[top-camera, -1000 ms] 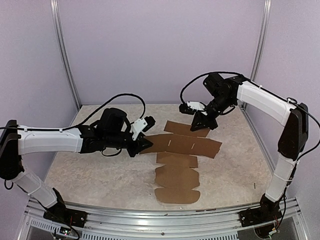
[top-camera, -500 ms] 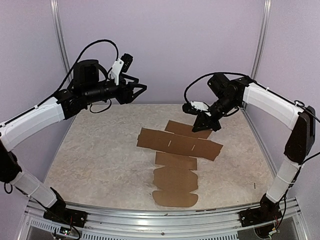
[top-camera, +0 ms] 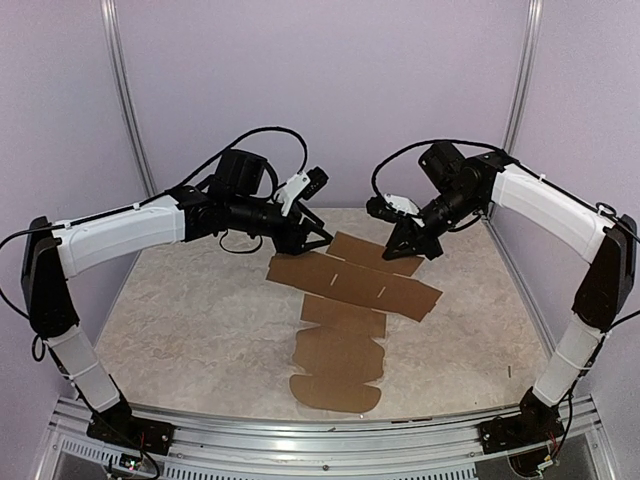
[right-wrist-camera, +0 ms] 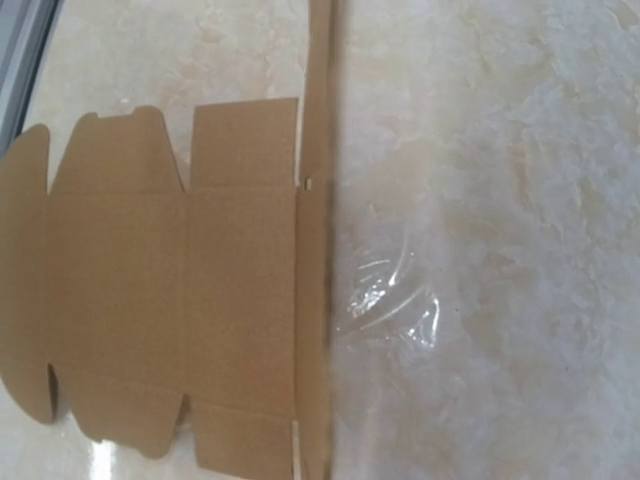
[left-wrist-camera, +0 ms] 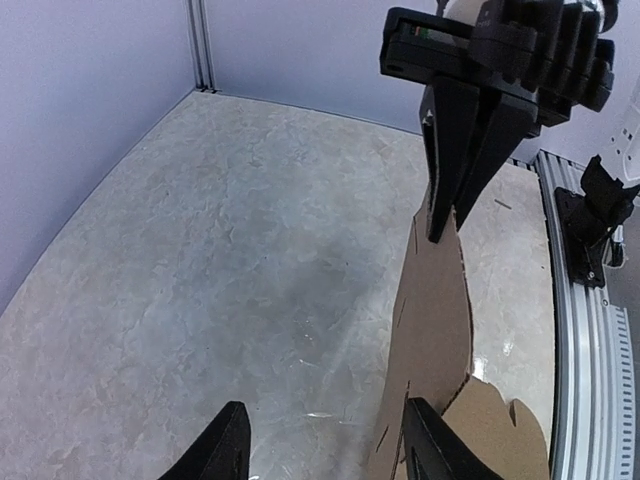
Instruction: Fold the paper box
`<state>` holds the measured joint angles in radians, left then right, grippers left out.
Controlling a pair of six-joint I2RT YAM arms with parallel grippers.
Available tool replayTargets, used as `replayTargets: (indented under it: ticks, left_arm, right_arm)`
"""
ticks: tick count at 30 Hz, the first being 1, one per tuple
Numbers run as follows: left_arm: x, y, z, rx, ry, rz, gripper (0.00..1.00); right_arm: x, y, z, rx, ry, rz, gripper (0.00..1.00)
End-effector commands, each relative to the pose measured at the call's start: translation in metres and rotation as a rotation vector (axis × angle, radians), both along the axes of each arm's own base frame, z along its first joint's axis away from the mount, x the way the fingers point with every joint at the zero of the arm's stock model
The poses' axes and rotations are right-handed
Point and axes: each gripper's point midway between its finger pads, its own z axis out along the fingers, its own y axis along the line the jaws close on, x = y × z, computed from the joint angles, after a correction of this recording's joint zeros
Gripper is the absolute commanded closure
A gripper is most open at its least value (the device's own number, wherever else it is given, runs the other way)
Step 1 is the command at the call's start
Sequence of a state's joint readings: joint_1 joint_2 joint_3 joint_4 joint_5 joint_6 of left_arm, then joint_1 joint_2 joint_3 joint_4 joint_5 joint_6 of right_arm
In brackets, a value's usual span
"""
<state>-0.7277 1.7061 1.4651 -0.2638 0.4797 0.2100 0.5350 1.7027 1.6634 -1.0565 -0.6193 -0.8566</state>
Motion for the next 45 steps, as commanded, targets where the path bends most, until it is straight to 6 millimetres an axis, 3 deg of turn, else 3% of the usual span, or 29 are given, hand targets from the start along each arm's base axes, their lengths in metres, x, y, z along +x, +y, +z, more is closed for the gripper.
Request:
replayTargets:
  ticks: [1, 13, 21, 29, 35, 45]
  left_arm:
    - [-0.012, -0.014, -0.001, 0.028, -0.037, -0.042, 0.49]
    - [-0.039, -0.034, 0.003, -0.011, -0.065, -0.140, 0.49]
    - [-0.052, -0.043, 0.007, -0.054, -0.056, -0.202, 0.50]
    - [-0.065, -0.052, 0.006, -0.079, -0.034, -0.264, 0.58]
    - [-0.069, -0.054, 0.002, -0.073, -0.013, -0.296, 0.72]
    - [-0.078, -0.060, -0.005, -0.052, 0.011, -0.351, 0.75]
  right_arm:
    - [-0.004, 0.005, 0.015, 0.043, -0.004, 0.000, 1.00]
    - [0.001, 0.005, 0.011, 0.036, 0.015, -0.053, 1.00]
    - [-0.012, 0.012, 0.025, 0.101, 0.052, 0.001, 1.00]
    - [-0.028, 0.012, 0.034, 0.137, 0.079, 0.059, 1.00]
    - [-0.036, 0.012, 0.042, 0.166, 0.077, 0.092, 1.00]
    - [-0.052, 0.013, 0.045, 0.178, 0.088, 0.159, 1.00]
